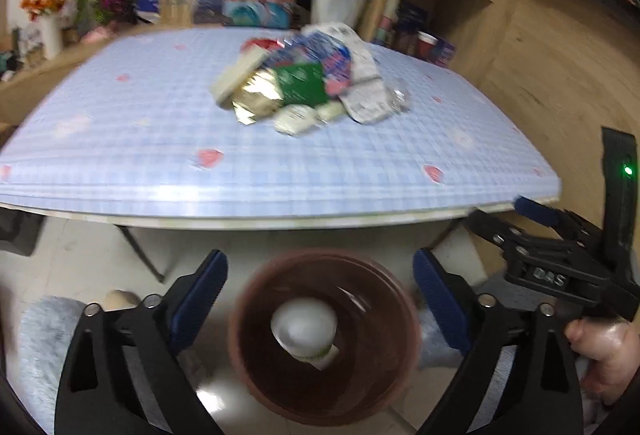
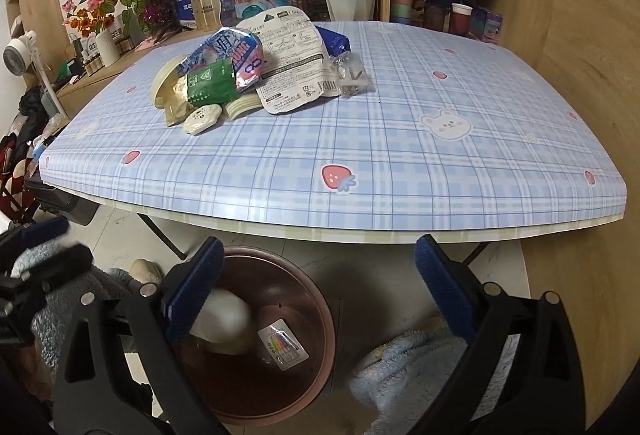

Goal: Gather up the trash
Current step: 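Open the right gripper over the bin while the left gripper drops the yogurt cup in, then grasp the round cream jar lid with the left gripper and lift it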

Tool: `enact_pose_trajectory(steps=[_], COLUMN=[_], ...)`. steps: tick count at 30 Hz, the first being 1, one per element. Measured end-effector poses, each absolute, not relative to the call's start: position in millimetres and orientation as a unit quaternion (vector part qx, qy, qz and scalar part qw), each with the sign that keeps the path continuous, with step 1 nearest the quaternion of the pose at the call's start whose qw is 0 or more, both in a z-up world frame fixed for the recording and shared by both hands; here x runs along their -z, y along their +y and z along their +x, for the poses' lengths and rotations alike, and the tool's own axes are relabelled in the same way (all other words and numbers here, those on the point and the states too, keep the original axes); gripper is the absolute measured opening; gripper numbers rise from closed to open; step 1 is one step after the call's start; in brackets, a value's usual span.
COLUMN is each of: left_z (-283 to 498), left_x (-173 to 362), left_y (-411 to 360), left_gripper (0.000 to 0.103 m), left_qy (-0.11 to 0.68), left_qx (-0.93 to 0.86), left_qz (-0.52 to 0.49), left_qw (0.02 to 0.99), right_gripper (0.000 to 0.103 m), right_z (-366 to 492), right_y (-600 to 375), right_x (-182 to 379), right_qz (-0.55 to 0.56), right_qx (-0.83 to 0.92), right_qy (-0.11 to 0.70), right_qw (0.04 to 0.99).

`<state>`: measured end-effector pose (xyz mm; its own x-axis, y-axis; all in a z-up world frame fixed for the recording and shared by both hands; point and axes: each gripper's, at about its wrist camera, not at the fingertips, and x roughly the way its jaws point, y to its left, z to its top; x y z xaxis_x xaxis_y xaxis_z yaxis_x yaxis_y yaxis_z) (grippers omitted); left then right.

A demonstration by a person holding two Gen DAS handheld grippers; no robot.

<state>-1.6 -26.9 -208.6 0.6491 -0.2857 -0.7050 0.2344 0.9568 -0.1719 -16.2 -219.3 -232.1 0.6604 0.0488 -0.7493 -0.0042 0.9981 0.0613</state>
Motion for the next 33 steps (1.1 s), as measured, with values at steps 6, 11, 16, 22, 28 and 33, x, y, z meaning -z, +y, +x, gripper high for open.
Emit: enact_pose_trajectory(steps=[6, 11, 16, 22, 28, 33], left_z=[-0.4, 0.5, 9.2, 22.4, 35.0, 47.7], left_x=[199.8, 194.9, 192.9, 181.9, 168.6, 161.9], left_y=[-10.2, -1.4, 5.2, 9.7, 9.2, 8.6], left_gripper=[0.096, 0.097, 0.097, 0.097, 0.097, 0.097], left_qy=[0.349, 0.324, 0.317, 0.294, 0.268, 0.26], left_qx=[0.078, 0.051, 0.043, 0.048, 0.053, 0.056], left_qz=[-0.022, -0.014, -0.007, -0.012, 0.007, 0.02], left_qw=[0.934, 0.945, 0.948, 0.954, 0.962, 0.964], right_gripper=[0.097, 0.097, 0.097, 0.097, 0.097, 0.097], right_z=[-16.9, -15.5, -5.5, 13.7, 30.1, 42.4], right_y=[-219.2, -217.9, -216.3, -223.7, -233.1, -246.0], right_x=[234.7, 234.0, 232.6, 217.8, 206.8, 204.6], right_qz=[0.029, 0.022, 0.011, 0.02, 0.012, 0.027], right_qx=[-0.015, -0.017, -0.026, -0.044, -0.044, -0.045], right_qy=[0.411, 0.407, 0.406, 0.394, 0.382, 0.381], right_qw=[0.911, 0.913, 0.913, 0.918, 0.923, 0.923])
